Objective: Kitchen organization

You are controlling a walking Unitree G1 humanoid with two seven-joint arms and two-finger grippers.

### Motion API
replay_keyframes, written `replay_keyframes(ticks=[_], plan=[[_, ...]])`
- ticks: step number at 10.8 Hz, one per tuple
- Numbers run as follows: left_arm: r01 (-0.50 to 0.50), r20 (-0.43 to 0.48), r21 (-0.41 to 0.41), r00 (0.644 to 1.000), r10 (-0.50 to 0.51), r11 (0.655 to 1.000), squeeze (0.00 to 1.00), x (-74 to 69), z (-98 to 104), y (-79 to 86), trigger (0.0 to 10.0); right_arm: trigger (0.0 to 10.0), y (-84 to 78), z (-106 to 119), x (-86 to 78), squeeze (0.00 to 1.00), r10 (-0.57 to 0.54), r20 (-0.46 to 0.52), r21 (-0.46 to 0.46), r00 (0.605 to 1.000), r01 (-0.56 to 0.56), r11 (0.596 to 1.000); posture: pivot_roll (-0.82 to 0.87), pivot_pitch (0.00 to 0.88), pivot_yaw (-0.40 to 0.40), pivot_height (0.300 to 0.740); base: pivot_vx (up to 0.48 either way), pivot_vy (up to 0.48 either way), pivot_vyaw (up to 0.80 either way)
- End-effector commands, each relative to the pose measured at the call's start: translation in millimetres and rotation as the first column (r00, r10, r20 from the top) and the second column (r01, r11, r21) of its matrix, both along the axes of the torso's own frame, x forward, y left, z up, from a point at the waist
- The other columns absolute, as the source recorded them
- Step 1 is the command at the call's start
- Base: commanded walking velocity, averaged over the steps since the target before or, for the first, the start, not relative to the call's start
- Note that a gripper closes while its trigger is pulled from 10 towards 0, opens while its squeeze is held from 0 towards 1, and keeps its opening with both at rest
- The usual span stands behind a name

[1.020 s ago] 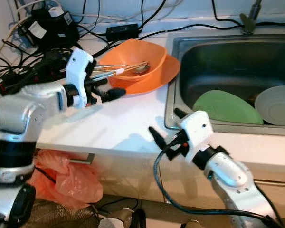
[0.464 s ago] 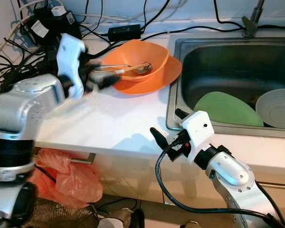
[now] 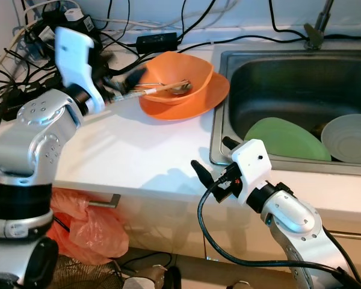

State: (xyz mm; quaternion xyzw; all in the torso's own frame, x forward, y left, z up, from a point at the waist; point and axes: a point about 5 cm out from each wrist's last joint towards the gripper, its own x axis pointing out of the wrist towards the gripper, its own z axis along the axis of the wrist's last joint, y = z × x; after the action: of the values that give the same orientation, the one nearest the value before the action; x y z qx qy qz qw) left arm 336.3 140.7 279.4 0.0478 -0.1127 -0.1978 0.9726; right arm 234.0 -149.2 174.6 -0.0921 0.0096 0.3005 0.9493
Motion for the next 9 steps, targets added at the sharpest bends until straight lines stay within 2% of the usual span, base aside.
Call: replay_keyframes(ticks=[1, 2, 3, 4, 5, 7, 9], plan=[[-0.062, 0.116, 0.017, 0.991, 0.060, 0.998, 0.00, -12.8, 4.7, 1.3, 10.0, 10.0, -1.8, 2.6, 1.9, 0.00, 0.005, 0.016, -0.008, 1.000, -0.005, 1.000, 0.07, 0.069, 0.137, 0.740, 0.000, 0.000, 0.00], [-0.097, 0.167, 0.034, 0.982, 0.090, 0.995, 0.00, -20.7, 2.4, 1.2, 10.0, 10.0, -1.6, 1.8, 2.2, 0.00, 0.005, 0.014, -0.008, 1.000, -0.005, 1.000, 0.08, 0.070, 0.137, 0.740, 0.000, 0.000, 0.00], [-0.188, 0.200, 0.029, 0.963, 0.179, 0.982, 0.00, -28.2, -5.6, 9.3, 10.0, 10.0, -1.5, 1.0, 2.5, 0.00, 0.006, 0.012, -0.009, 1.000, -0.006, 1.000, 0.08, 0.069, 0.136, 0.740, 0.000, 0.000, 0.00], [-0.322, 0.172, 0.011, 0.933, 0.315, 0.947, 0.00, -24.3, -21.7, 30.7, 10.0, 10.0, -1.9, 0.5, 3.2, 0.00, 0.007, 0.011, -0.008, 1.000, -0.007, 1.000, 0.08, 0.067, 0.131, 0.740, 0.000, 0.000, 0.00], [-0.341, 0.174, 0.013, 0.926, 0.334, 0.940, 0.00, -23.4, -25.6, 35.1, 10.0, 10.0, -2.1, 0.3, 3.7, 0.00, 0.009, 0.011, -0.008, 1.000, -0.008, 1.000, 0.08, 0.067, 0.126, 0.740, 0.000, 0.000, 0.00], [-0.306, 0.175, 0.013, 0.938, 0.299, 0.952, 0.00, -22.5, -29.8, 33.1, 10.0, 10.0, -2.1, 0.0, 4.3, 0.00, 0.013, 0.009, -0.012, 1.000, -0.013, 1.000, 0.08, 0.066, 0.123, 0.740, 0.000, 0.000, 0.00], [-0.317, 0.068, 0.001, 0.946, 0.316, 0.949, 0.00, -20.6, -57.4, 32.0, 10.0, 10.0, -2.7, 0.6, 4.2, 0.00, 0.010, 0.012, -0.016, 1.000, -0.010, 1.000, 0.06, 0.070, 0.128, 0.740, 0.000, 0.000, 0.00]])
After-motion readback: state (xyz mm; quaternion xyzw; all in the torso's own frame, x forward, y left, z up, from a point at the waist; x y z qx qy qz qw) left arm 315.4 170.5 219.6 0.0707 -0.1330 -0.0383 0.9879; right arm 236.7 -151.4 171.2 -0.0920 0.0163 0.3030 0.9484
